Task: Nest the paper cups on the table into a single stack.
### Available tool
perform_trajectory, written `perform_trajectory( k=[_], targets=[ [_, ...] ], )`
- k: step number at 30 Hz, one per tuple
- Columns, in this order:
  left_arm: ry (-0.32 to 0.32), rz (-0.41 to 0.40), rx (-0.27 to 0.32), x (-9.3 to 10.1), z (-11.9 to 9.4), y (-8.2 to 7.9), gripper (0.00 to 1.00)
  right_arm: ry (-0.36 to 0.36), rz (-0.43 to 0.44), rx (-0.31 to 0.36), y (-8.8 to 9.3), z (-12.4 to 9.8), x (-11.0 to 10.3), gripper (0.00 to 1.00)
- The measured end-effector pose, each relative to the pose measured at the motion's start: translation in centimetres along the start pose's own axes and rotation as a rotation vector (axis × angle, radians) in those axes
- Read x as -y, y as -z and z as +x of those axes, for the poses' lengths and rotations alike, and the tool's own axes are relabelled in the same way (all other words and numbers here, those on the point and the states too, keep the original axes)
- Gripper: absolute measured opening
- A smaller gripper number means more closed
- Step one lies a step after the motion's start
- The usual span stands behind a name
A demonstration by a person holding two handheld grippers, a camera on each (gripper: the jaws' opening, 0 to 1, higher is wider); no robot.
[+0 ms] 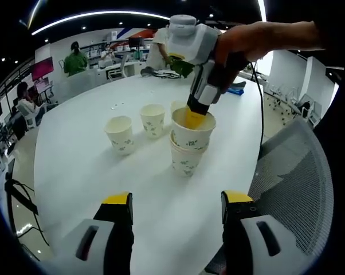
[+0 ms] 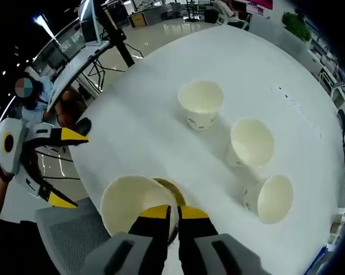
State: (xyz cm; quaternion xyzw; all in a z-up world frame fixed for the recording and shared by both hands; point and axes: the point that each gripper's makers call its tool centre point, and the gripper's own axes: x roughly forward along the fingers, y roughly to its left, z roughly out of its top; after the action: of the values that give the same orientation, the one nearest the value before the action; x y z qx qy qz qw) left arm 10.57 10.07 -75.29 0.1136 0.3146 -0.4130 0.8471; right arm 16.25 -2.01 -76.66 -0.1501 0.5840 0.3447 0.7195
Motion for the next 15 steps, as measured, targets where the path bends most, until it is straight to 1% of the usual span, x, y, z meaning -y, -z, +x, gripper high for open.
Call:
perform_trajectory(
  k=[8,15],
  targets=[
    [-0.003,0.001,0.0,0.05,-0.11,-0.08,0.61,0.002,-0.009,0.001,0.19,-0.29,-0.25,0.07],
    [0.0,0.005,0.0,0.28,-0.12,-0.27,0.61,0.007,-0.015,0.008,0.33,-0.89,-0.28,0.09]
  ],
)
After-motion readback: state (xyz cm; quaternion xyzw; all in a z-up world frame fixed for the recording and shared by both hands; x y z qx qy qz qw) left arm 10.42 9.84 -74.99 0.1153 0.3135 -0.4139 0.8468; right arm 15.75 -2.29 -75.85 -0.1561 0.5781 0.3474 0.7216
